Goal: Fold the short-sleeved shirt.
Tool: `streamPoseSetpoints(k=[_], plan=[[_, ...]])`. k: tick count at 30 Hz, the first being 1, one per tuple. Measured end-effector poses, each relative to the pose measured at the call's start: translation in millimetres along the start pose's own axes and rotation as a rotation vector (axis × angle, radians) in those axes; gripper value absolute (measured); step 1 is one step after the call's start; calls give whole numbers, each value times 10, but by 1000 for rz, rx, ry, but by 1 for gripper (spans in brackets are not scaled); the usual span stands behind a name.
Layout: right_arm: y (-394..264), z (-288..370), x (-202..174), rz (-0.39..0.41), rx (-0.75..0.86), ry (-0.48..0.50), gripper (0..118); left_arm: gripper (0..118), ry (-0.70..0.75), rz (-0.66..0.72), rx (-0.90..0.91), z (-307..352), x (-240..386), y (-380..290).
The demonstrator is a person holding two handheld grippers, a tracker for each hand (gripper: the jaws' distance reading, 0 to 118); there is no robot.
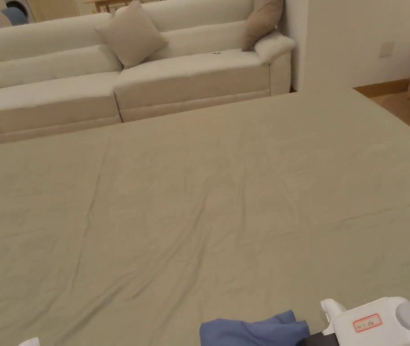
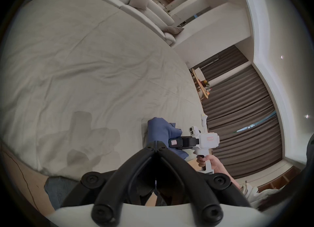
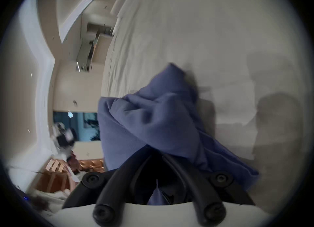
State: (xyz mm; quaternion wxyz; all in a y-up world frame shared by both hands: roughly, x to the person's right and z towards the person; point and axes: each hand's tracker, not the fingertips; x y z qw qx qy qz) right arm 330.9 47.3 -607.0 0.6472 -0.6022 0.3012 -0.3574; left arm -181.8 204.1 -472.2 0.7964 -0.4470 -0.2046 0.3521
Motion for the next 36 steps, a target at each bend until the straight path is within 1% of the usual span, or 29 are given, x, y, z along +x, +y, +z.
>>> streamPoseSetpoints(k=[1,3,5,7,9,12,13,14,15,16,17,18,20,22,24,25,26,27,28,29,30,31,32,33,34,36], plan=[[-27,28,3,0,2,6,0,0,-2,12,-10,-30,-10,9],[-74,31,-65,115,23,-54,0,0,-3,2,-21,-103,-14,1],[-121,-3,-140,106,32,-66,0,0,-7,-16,-54,-230,31,16],[-100,16,-102,105,29,-61,0,0,-17,-39,-103,-373,39,16],[-117,10,-122,93,31,-54,0,0,-48,-30,-137,-561,-4,22],[-133,17,-124,102,34,-54,0,0,-60,-6,-146,-784,-110,0],[-141,17,-127,103,36,-53,0,7,-73,26,-170,-851,-147,10],[-153,24,-118,102,39,-51,0,36,-80,55,-207,-908,-169,24],[-162,32,-109,101,41,-49,0,73,-76,79,-220,-977,-180,13],[-172,39,-103,103,43,-47,0,106,-77,82,-233,-1061,-193,3],[-168,36,-106,106,45,-46,0,116,-71,67,-254,-1174,-189,-11],[-170,42,-104,105,47,-45,0,116,-142,61,-231,-1269,-238,-41],[-162,59,-88,104,45,-43,0,116,-76,58,-270,-1454,-177,-8],[-159,72,-61,101,45,-37,0,116,-115,77,-321,-1682,-261,-25],[-165,100,-45,102,42,-34,0,116,-97,108,-390,-1894,-236,-70],[-162,112,-50,103,40,-34,0,116,-138,103,-434,-1973,-247,-63],[-171,134,-32,104,41,-33,0,114,-202,89,-409,-1984,-227,-59],[-181,152,-7,99,45,-25,0,108,-239,94,-395,-2010,-176,-67],[-194,165,18,90,50,-17,0,95,-209,95,-409,-2049,-141,-75],[-190,172,51,80,56,-9,0,55,-197,102,-419,-2087,-134,-87],[-202,172,75,74,61,-2,0,30,-141,74,-437,-2099,-131,-87],[-213,177,91,69,67,7,0,30,-70,39,-421,-2076,-102,-85],[-219,177,106,66,70,15,0,29,-89,17,-428,-2078,-191,-73],[-227,165,107,62,69,21,0,29,-154,127,-455,-2083,-314,-61],[-237,163,103,64,74,24,0,29,-164,189,-452,-2078,-344,-58],[-235,162,100,67,75,24,0,29,-135,56,-454,-2089,-268,-22]])
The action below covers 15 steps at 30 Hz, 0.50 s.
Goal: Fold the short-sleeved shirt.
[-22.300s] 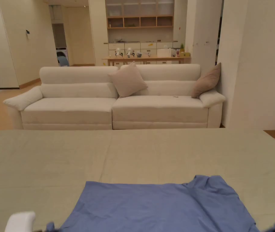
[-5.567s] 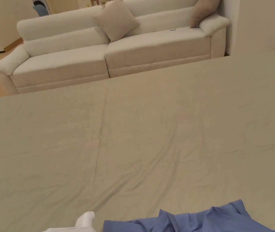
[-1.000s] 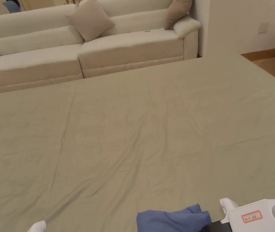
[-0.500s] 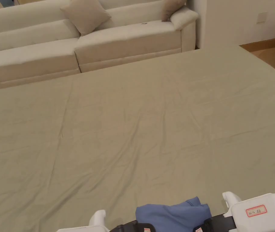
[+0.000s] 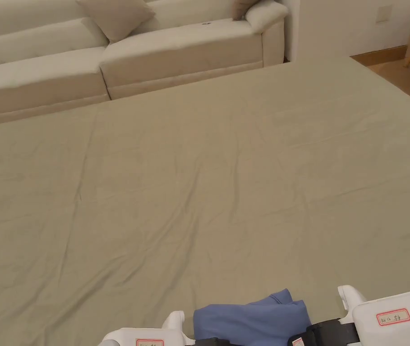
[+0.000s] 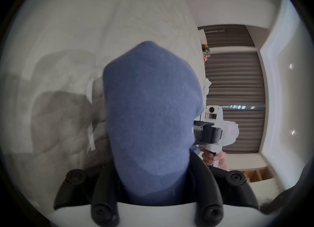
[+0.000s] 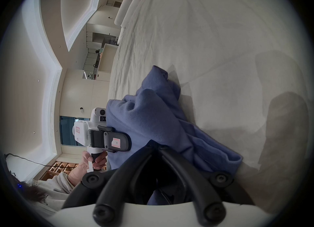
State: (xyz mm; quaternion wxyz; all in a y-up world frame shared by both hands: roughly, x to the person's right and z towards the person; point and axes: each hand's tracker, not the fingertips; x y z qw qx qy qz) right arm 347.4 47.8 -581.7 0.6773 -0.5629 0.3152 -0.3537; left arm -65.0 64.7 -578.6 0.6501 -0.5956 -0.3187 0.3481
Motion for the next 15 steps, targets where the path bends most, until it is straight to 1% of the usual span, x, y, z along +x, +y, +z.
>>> streamPoseSetpoints(k=[1,3,4,5,6,7,8,9,10,11,12,13,14,15], plan=[[10,-3,-3,-5,0,0,0,29,16,-21,-10,3,36,0],[4,4,-21,-30,2,1,0,29,6,1,-12,8,74,39],[-1,29,-89,-98,-4,-7,0,29,-9,4,-25,31,45,69],[-4,69,-182,-95,-4,27,0,29,9,16,-20,87,64,77],[-25,113,-270,-60,13,75,0,29,-22,13,-32,142,34,100],[-52,171,-368,-21,37,177,0,29,-34,-2,-28,206,29,137],[-70,226,-459,-33,66,236,0,29,-48,-1,-48,304,13,186],[-78,265,-598,-38,94,244,0,29,-49,-12,-50,425,-16,221],[-68,297,-691,-13,114,236,0,29,-52,-25,-49,585,-63,264],[-55,322,-775,16,129,207,0,29,-51,-51,-47,758,-128,342],[-47,339,-853,25,148,178,0,29,-1,-65,-13,976,-166,372],[-36,331,-949,16,145,190,0,29,-3,-75,14,1216,-253,408],[-27,317,-992,1,158,242,0,29,16,-84,52,1468,-327,442],[-27,300,-1033,-20,177,285,0,29,12,-65,70,1686,-409,480]])
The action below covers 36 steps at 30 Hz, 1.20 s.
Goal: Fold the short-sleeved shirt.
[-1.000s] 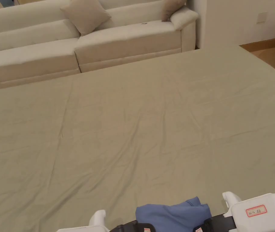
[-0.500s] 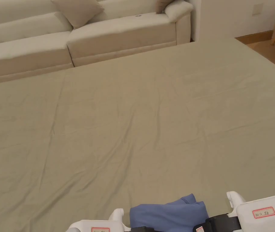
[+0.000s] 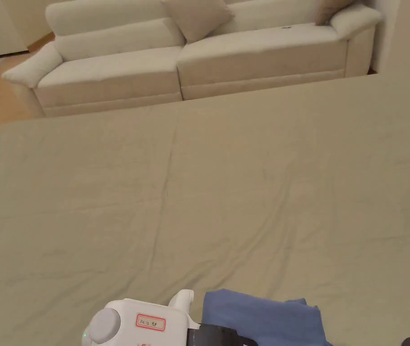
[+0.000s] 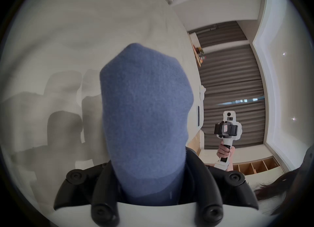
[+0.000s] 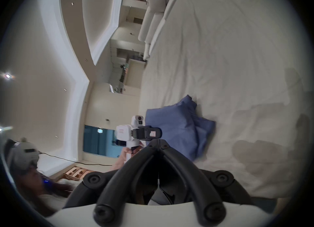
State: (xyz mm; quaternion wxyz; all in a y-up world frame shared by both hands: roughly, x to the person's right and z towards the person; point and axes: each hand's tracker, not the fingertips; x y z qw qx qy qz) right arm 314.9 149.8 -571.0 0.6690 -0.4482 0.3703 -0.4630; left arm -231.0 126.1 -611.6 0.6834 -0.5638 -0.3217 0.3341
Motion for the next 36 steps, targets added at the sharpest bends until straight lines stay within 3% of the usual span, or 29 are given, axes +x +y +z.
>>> streamPoseSetpoints(k=[2,5,7,13,16,19,22,26,28,29,30,31,36], plan=[[31,-87,-56,-20,32,27,0,29,17,-1,22,548,-246,94],[54,-274,-212,40,56,-50,0,29,83,-70,-16,1405,-661,290],[65,-408,-243,32,61,-40,0,29,126,-97,-53,1983,-967,365],[51,-806,-269,14,54,-51,0,29,390,-30,-160,3502,-1452,582],[25,-981,-182,-35,36,-65,0,29,461,49,-89,4112,-1643,523],[25,-1104,-133,-37,9,-123,0,29,526,189,-24,4415,-1881,433],[16,-1151,-122,-43,1,-126,0,29,480,245,13,4397,-2094,307],[16,-1131,-135,-28,-2,-149,0,29,522,258,-9,4158,-2274,236],[10,-1082,-135,-29,2,-149,0,42,626,292,7,4091,-2304,200],[4,-1051,-138,-29,8,-148,0,67,671,302,20,4043,-2288,182],[10,-1049,-149,-28,10,-149,0,85,709,304,28,4002,-2255,144],[14,-1023,-167,-20,13,-155,0,95,731,296,32,3983,-2202,79],[115,-766,-362,37,112,-200,0,97,849,285,178,4290,-1570,-315]])
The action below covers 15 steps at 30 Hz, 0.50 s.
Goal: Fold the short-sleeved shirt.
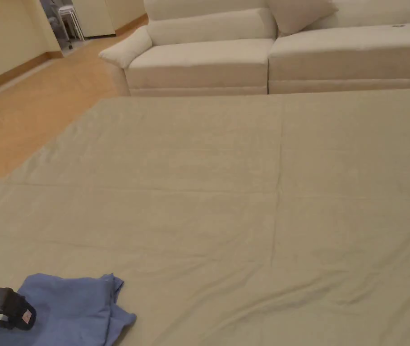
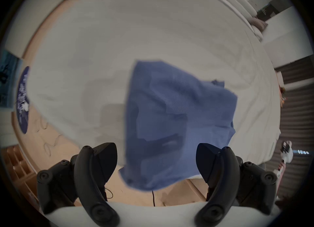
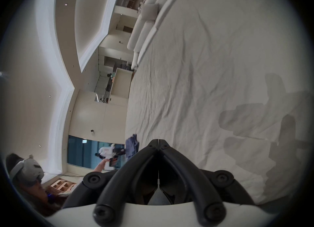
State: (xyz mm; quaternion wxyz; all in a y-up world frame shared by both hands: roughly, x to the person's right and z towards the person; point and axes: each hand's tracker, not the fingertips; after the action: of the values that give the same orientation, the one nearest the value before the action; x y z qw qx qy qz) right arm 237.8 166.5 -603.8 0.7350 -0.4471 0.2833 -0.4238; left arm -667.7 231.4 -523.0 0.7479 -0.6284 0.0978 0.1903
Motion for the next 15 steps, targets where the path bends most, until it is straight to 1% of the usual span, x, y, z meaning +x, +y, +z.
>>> streamPoseSetpoints(k=[1,2,3,4,5,6,7,8,9,10,11,13,14,15], plan=[[58,81,-93,57,35,-33,0,97,74,18,68,216,81,-57],[116,169,-223,127,92,-107,0,97,149,12,134,447,210,-118],[155,244,-379,214,134,-182,0,97,218,-6,215,676,394,-210],[173,316,-562,292,199,-269,0,97,223,-25,343,936,497,-321],[173,369,-747,377,252,-330,0,97,159,-17,463,1147,649,-446],[149,461,-1213,487,305,-385,0,97,91,18,578,1362,854,-590],[103,510,-1458,582,371,-420,0,97,-8,34,677,1574,1101,-769],[27,560,-1705,685,444,-454,0,97,-101,18,792,1745,1314,-943],[-38,611,-1912,731,507,-456,0,97,-95,9,889,1859,1624,-1136],[-70,706,-2115,787,561,-457,0,97,-100,-18,998,1979,1949,-1336],[-141,772,-2327,825,627,-448,0,97,-96,-54,1101,2072,2262,-1544],[-271,913,-2699,859,712,-425,0,96,-21,-81,1332,2143,2837,-1918],[-282,1022,-2834,877,743,-425,0,96,11,-138,1382,2170,3128,-2081],[-361,1099,-2973,915,780,-437,0,96,50,-166,1423,2188,3393,-2211]])
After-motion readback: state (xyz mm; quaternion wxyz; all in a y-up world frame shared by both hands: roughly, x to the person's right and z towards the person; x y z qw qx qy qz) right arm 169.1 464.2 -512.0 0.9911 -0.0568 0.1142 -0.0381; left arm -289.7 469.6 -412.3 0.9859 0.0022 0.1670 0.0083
